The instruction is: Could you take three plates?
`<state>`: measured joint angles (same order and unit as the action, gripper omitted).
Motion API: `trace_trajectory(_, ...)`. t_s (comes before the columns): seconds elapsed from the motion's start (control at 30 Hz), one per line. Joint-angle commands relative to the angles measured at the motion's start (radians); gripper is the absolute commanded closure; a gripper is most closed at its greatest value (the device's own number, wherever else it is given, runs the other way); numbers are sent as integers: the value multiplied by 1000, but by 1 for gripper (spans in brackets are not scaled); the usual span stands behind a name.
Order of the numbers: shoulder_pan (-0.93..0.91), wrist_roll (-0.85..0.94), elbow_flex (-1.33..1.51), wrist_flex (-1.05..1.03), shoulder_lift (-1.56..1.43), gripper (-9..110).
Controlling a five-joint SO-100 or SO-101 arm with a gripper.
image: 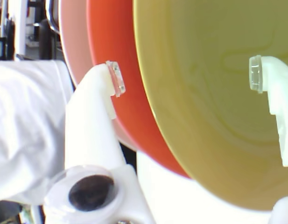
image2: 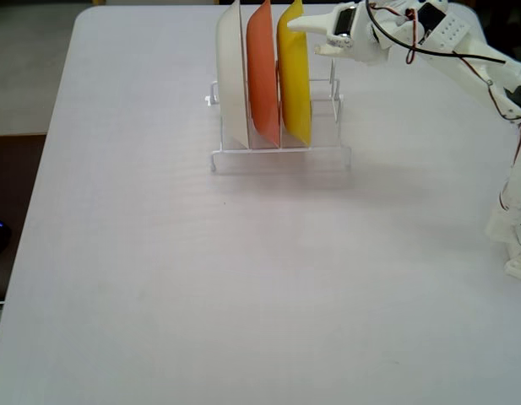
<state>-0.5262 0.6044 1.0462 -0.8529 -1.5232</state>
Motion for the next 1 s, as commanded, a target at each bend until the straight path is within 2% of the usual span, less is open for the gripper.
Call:
trace_trajectory(0.0, -12, 0, -126, -3, 20, 78)
trace_trajectory(0.1, -11, -20, -156, -3, 41, 95)
trace_trajectory(0.17, -11, -32, -172, -5, 44, 102)
trace_trajectory(0.3, -9, -52, -258, -72, 58, 102)
trace_trajectory(0.57, -52, -14, -607, -288, 46, 102)
trace_trajectory(0.97, -60, 3, -614, -337, -262, 102)
